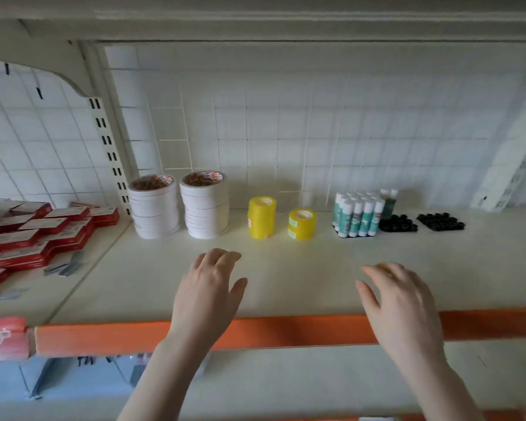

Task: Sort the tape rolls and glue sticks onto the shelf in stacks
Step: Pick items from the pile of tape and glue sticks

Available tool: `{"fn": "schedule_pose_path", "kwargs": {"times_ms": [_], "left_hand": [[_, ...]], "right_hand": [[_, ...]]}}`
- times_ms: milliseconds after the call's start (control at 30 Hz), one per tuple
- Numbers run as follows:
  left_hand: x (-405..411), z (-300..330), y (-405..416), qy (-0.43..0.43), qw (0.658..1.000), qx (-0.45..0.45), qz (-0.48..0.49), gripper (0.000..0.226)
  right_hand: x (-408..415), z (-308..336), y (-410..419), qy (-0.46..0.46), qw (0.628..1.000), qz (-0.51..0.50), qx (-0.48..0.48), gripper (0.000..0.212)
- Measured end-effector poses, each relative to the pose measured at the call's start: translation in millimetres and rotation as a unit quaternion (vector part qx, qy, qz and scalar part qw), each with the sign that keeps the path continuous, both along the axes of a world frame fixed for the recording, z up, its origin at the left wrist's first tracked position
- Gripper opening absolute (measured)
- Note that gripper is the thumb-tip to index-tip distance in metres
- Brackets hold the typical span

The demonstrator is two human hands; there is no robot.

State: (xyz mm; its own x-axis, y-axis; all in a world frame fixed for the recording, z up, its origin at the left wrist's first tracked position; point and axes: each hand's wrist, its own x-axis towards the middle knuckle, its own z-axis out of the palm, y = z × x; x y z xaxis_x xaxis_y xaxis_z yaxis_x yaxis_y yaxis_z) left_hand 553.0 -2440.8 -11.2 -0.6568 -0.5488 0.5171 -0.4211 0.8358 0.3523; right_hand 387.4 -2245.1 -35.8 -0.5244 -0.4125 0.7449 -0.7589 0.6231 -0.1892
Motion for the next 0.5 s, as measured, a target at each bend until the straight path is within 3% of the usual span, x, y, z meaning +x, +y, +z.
{"fn": "schedule_pose_path", "kwargs": {"times_ms": [233,367,500], "left_hand": [[-78.9,5.0,94.1,0.008,0.997,0.006,-0.071,0.038],[-145.0,5.1,173.7,0.02,0.994,0.011,-0.109,0.038],[-213.3,5.6,262.1,0.026,0.99,0.014,-0.137,0.037]], "right_hand": [[-48.9,-1.0,111.0,0.025,0.996,-0.088,-0.013,0.023],[-100.9,-1.3,194.4,0.053,0.991,-0.122,-0.029,0.015],[-158.0,5.0,283.4,0.048,0.989,-0.142,-0.008,0.021]]}}
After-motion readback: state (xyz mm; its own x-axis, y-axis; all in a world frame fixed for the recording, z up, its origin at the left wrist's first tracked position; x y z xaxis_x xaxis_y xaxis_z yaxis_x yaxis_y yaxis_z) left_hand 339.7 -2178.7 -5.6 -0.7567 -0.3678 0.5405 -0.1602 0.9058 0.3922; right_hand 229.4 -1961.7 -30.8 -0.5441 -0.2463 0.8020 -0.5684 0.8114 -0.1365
